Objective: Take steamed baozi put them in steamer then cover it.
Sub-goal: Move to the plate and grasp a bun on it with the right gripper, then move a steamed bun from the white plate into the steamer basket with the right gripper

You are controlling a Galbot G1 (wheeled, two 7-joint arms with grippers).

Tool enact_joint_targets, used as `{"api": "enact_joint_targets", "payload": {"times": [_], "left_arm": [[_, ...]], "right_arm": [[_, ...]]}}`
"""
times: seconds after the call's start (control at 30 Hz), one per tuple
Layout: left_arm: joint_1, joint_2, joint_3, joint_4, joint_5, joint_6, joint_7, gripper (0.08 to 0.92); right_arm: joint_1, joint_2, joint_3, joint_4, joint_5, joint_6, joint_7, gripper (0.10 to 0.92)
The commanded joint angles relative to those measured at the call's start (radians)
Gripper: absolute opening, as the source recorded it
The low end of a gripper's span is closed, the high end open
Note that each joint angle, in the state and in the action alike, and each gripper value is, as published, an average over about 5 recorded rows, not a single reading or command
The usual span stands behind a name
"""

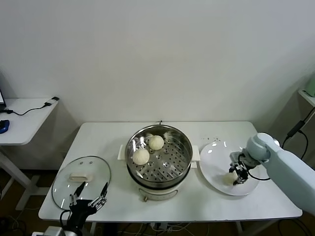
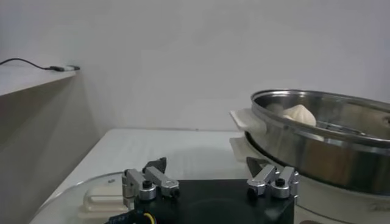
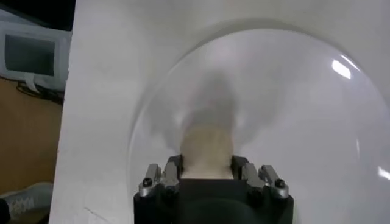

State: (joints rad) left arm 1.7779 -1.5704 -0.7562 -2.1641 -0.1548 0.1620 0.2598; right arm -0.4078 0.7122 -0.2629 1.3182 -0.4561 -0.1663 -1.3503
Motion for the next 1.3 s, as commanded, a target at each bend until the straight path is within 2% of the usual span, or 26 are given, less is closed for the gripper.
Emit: {"api": "enact_joint_targets", "payload": {"times": [0.03,0.2,0.4,0.47,0.53,0.63,0.77,0.97,1.3], "left_arm": [[-0.011,0.000,0.000,-0.003,0.005,0.000,-0.001,0.823],[-0.022,0.003,-0.010,-0.006,0.006,0.001,-0.004,0.823],[-0.040,0.001,-0.017,-0.006,0.025,0.002,-0.013,0.823],[-0.045,0.000,-0.017,-0.005,0.025,0.002,-0.016,0.823],[-0.049,-0.001,-0.017,-0.003,0.025,0.001,-0.018,0.823],[-0.052,-0.004,-0.018,-0.004,0.022,-0.001,-0.019,0.823],[-0.048,-0.006,-0.020,-0.009,0.018,-0.002,-0.018,0.823],[-0.056,-0.018,-0.020,-0.005,0.016,-0.003,-0.019,0.823],[-0.062,-0.024,-0.026,-0.009,0.000,-0.003,-0.019,0.823]], "right_arm": [[0.235,-0.049,-0.120,0.033,0.135,-0.029,-0.029,0.519],[0.581,-0.019,-0.335,0.036,0.313,-0.065,-0.077,0.518],[0.930,0.180,-0.594,-0.045,0.547,-0.051,-0.147,0.518],[0.979,0.257,-0.635,-0.095,0.604,0.036,-0.176,0.518],[1.000,0.332,-0.669,-0.144,0.672,0.193,-0.193,0.518],[0.991,0.415,-0.722,-0.143,0.730,0.400,-0.182,0.518],[0.961,0.456,-0.767,-0.043,0.661,0.532,-0.157,0.521],[0.919,0.534,-0.791,-0.035,0.452,0.792,-0.124,0.523],[0.849,0.583,-0.854,0.009,0.382,0.880,-0.123,0.525]]}}
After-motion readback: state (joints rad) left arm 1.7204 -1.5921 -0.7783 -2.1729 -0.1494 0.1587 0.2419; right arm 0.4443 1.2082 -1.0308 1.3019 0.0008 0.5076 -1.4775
